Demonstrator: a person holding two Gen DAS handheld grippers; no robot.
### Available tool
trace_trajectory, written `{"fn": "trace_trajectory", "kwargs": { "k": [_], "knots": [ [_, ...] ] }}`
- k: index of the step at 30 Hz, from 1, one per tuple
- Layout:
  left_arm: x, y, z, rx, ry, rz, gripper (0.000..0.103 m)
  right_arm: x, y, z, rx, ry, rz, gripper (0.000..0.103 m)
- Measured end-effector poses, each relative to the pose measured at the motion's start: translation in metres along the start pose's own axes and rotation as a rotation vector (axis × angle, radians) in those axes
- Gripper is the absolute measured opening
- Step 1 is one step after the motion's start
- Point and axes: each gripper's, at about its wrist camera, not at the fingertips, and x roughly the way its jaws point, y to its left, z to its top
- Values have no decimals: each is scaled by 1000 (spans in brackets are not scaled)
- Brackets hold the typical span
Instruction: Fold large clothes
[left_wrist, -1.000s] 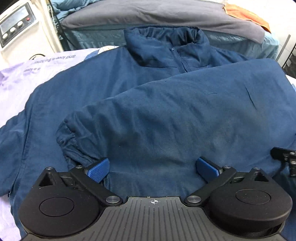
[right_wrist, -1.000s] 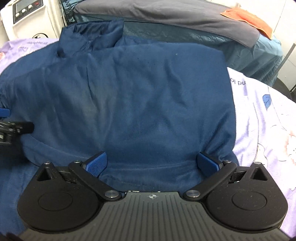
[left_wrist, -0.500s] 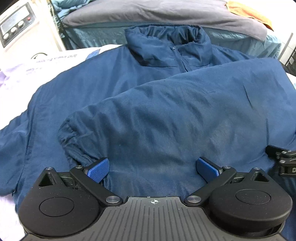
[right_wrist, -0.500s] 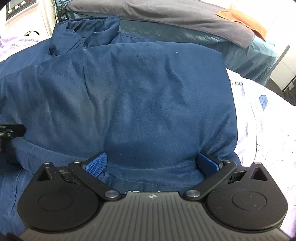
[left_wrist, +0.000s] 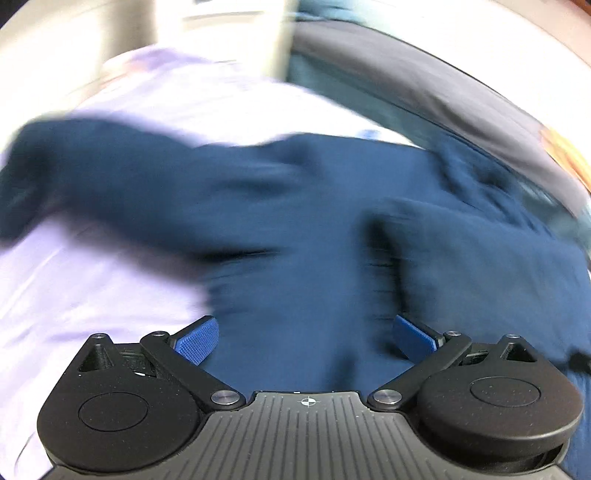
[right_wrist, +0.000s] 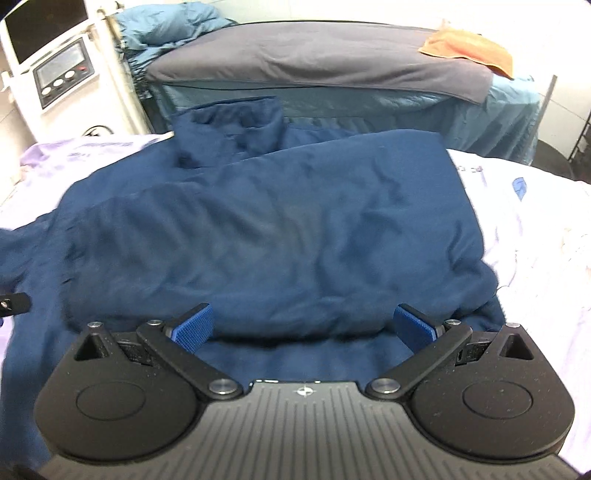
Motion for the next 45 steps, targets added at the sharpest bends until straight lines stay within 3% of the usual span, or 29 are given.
{"fn": "trace_trajectory", "kwargs": {
  "k": [5,12,15,17,21,27,30,32,34,37,41,43,45],
  "knots": [
    [-28,104,17,-281,-93,47,103,-6,32,-15,-25,33,37,103],
    [-31,212,63,-536,-223,151,103,-11,69,-22,-83,59,42,103],
    [-15,246,73,-540,-200,242,103,-11,79,-22,-116,76,35,103],
    [-9,270,74,-556,-167,264,103,-10,85,-22,-134,87,35,103],
    [19,293,78,-521,-114,256,103,-4,95,-25,-160,116,33,103],
    [46,293,99,-517,-139,216,103,-5,116,-30,-224,137,37,103],
    [54,300,106,-547,-121,175,90,-5,122,-32,-245,144,36,103],
    [46,295,110,-512,-141,174,62,-6,123,-33,-240,141,39,103],
    [32,292,118,-462,-156,186,58,-7,121,-33,-227,143,42,103],
    [2,290,137,-292,-193,220,57,-10,117,-34,-209,137,37,103],
    [-35,270,154,148,-231,297,54,-15,108,-34,-178,123,29,103],
    [-29,261,155,299,-181,335,53,-17,102,-37,-160,124,26,103],
    [-6,263,151,324,-79,367,53,-18,96,-39,-137,125,29,103]
  ]
}}
